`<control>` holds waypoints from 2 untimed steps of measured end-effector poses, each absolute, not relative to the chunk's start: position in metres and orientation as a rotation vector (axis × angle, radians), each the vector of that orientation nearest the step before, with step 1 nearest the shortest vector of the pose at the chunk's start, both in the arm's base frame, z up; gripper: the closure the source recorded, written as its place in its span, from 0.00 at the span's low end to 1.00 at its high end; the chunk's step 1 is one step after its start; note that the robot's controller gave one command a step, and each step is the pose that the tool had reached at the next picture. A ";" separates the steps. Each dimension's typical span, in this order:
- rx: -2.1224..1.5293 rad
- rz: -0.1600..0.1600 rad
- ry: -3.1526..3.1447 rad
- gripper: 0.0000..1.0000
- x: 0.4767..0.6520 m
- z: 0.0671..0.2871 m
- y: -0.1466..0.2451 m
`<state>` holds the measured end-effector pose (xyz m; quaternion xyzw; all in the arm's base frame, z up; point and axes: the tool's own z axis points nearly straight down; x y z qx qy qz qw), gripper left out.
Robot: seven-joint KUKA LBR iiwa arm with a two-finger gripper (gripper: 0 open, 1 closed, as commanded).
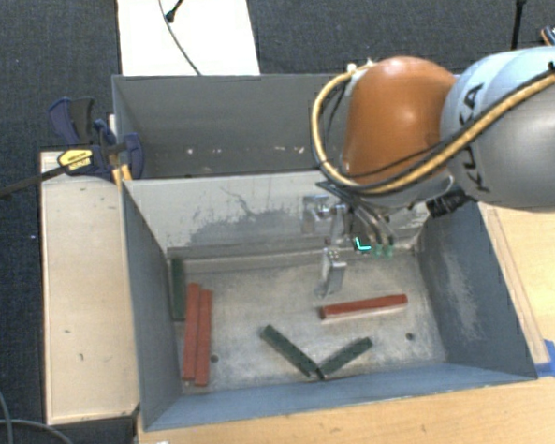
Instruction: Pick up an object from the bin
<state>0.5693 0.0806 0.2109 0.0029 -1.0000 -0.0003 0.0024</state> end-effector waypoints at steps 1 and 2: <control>0.124 -0.001 -3.131 0.00 0.495 0.066 0.127; 0.084 0.001 -3.146 0.00 0.496 0.102 0.082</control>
Offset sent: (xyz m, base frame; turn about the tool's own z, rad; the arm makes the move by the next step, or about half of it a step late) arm -0.0713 0.0449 -0.1409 -0.0664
